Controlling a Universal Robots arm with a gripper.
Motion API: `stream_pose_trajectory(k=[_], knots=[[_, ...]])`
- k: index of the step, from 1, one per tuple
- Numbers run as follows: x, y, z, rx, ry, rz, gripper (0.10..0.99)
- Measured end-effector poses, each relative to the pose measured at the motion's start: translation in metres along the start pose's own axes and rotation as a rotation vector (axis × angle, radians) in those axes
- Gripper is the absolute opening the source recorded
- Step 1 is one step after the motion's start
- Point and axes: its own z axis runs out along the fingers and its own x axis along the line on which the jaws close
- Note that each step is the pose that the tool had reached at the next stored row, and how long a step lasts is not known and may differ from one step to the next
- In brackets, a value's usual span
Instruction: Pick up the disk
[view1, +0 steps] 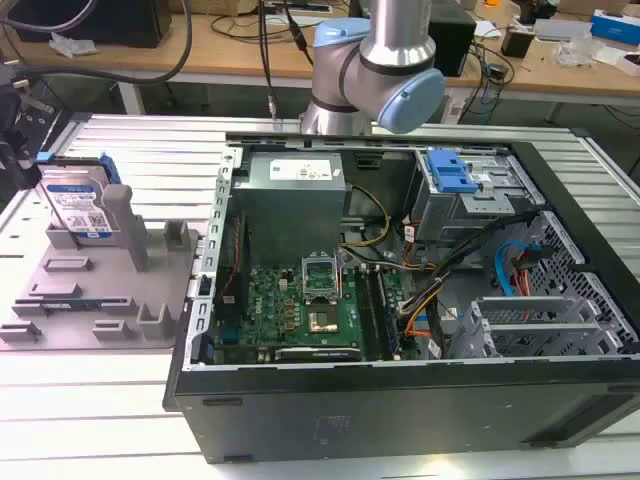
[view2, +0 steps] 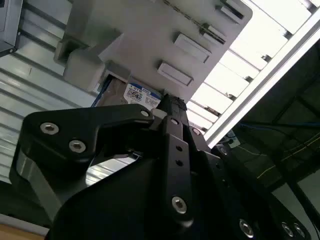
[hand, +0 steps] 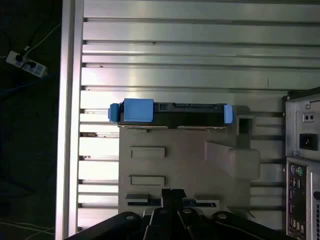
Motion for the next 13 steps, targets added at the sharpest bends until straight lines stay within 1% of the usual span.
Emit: stream_pose_trajectory(k=[11,12,13], knots=[[0.0000,0.0000,0.0001,0.001,-0.0001,0.000,0.106],[0.0000,-0.0001,0.0001,0.002,0.0001,-0.005,0.106],[0.0000,-0.0001,0.0000,0.003,0.0012,-0.032,0.106]])
